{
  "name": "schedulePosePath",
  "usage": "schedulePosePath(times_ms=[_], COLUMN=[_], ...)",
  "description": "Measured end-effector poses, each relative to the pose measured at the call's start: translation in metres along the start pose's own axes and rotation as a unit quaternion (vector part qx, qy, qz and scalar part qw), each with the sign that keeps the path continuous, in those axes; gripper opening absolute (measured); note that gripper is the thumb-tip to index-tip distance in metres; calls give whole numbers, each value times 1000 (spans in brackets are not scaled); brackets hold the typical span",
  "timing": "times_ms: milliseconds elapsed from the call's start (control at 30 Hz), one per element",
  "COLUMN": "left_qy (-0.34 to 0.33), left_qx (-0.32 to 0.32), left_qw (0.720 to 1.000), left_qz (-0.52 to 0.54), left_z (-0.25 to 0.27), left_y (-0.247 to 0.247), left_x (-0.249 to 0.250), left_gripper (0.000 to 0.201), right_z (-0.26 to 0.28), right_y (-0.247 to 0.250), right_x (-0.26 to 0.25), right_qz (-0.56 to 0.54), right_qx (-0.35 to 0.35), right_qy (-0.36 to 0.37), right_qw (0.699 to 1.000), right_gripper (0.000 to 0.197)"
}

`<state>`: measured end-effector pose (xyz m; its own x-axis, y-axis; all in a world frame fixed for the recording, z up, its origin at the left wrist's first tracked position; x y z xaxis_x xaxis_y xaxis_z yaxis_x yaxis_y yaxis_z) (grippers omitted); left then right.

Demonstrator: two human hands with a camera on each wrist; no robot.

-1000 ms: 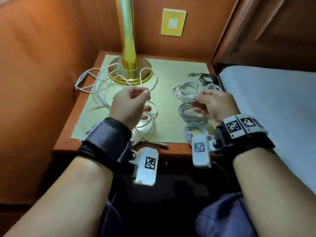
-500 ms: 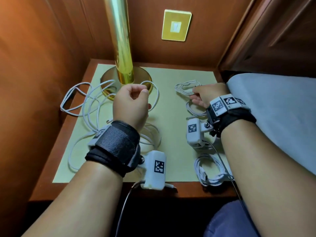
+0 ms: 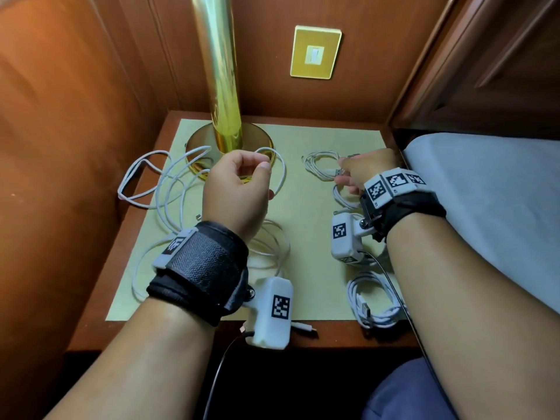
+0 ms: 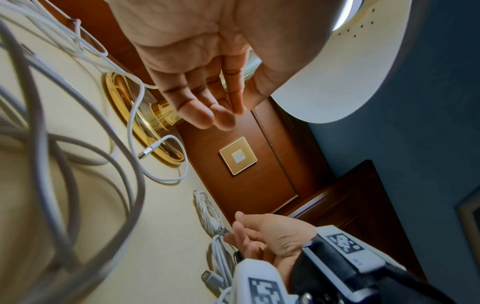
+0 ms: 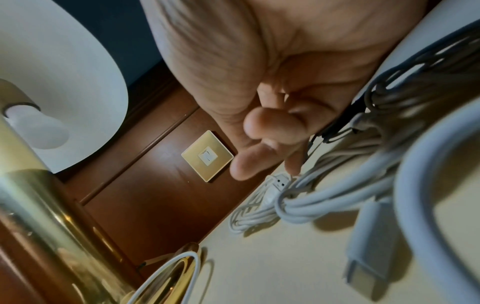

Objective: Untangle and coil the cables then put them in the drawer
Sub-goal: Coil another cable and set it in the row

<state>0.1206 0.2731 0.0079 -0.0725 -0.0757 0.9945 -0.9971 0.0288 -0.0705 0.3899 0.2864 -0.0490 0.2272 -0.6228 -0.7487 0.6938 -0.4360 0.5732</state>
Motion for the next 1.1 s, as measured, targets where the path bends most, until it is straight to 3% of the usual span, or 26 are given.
schedulePosePath(times_ms=[167, 367, 633, 833, 967, 1100], left_qy=[-3, 19, 26, 21, 41, 81], left_qx=[8, 18, 29, 9, 19, 2], left_qw=[1000, 1000, 999, 994, 988, 980], left_qz=[10, 10, 11, -105, -149, -182], left_z=[14, 43, 113, 172, 177, 167], left_y=[19, 49, 80, 110, 133, 137], left_x=[5, -6, 2, 3, 13, 6], left_gripper=[10, 8, 8, 7, 22, 21], right_z=[21, 100, 221, 296, 330, 340], right_y=[8, 20, -4, -9, 18, 20], right_x=[-11, -15, 28, 72, 77, 93], right_qz=[32, 43, 140, 216, 144, 124], right_qx=[-53, -48, -188, -235, -219, -199], right_qy=[13, 117, 193, 202, 201, 188], right_qw=[998, 991, 953, 926, 944, 954], right_gripper=[19, 13, 19, 23, 21, 15])
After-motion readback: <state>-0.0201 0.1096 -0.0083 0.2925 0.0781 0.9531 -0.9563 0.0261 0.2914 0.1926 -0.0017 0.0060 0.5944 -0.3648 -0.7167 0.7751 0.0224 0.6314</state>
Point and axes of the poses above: each hand's wrist, its own z-axis away from the middle knuckle, its own y-axis out of the back of the hand, x = y × z, the point moved 7 cm from there along -z, towards the middle knuckle, and after that the axes turned 11 degrees about z, right-handed, at the moved point
